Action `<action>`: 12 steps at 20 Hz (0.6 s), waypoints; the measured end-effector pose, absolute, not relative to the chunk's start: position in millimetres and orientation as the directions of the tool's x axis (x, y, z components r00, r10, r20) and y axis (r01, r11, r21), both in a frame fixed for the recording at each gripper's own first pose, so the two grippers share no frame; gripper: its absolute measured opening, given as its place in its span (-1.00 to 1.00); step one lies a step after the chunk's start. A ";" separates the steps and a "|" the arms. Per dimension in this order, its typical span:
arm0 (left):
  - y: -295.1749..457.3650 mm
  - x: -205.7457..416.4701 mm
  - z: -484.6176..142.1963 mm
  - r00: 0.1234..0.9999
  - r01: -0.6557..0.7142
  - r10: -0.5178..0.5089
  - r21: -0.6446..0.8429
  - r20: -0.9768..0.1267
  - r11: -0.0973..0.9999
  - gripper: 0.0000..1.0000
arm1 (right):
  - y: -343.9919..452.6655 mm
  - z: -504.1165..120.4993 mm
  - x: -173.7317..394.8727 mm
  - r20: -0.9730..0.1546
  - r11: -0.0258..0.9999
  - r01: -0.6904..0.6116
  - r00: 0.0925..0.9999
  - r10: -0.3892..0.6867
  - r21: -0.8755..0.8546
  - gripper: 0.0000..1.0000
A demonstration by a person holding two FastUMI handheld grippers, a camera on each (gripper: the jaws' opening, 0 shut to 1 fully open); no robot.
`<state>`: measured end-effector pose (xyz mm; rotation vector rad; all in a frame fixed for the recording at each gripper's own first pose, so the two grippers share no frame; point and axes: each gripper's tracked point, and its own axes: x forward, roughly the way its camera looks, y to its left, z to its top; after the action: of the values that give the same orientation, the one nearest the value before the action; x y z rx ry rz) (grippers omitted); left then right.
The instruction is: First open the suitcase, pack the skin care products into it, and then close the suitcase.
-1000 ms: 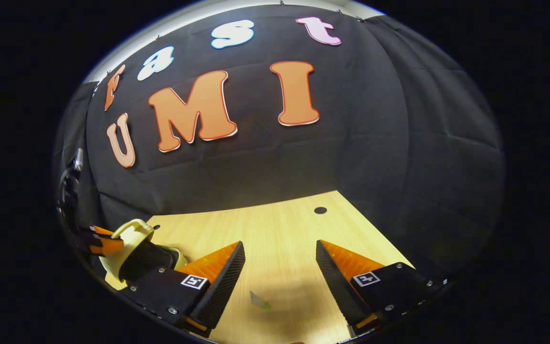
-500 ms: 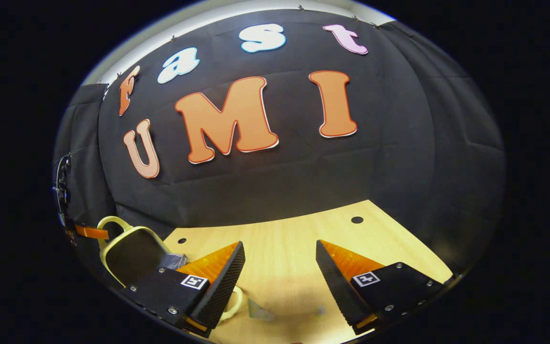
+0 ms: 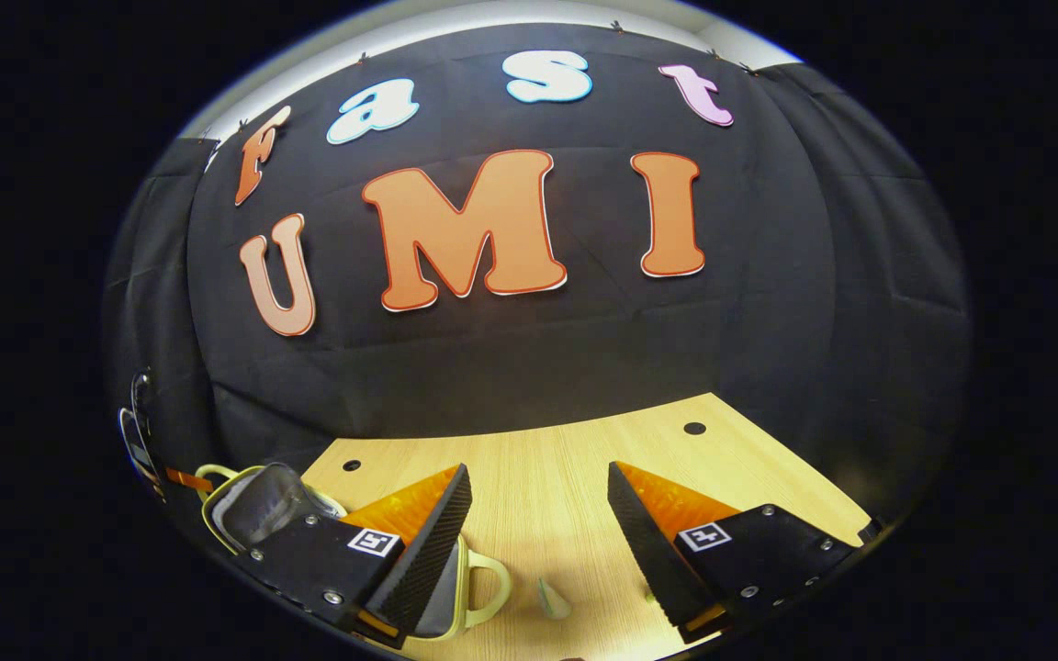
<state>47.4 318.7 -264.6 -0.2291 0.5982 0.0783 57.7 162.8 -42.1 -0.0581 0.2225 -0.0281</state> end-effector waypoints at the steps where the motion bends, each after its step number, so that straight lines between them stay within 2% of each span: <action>1: 328.0 49.0 -281.9 0.807 -0.157 0.010 -0.198 -0.590 0.968 -0.86 | 164.6 -43.2 57.1 -0.221 0.998 0.028 0.974 -0.041 -0.064 0.89; 7: 362.4 48.3 -378.5 0.700 -0.230 0.034 -0.180 -0.713 0.957 -0.81 | 165.3 -50.4 48.8 -0.234 0.996 0.045 0.970 -0.062 -0.081 0.89; 12: 363.7 51.2 -411.1 0.661 -0.266 0.070 -0.146 -0.747 0.953 -0.81 | 158.5 -53.3 41.2 -0.244 0.994 0.052 0.967 -0.074 -0.093 0.89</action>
<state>51.2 363.7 -411.1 -0.2523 0.8291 0.1921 41.2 158.5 -53.3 -0.0866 0.2497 -0.0639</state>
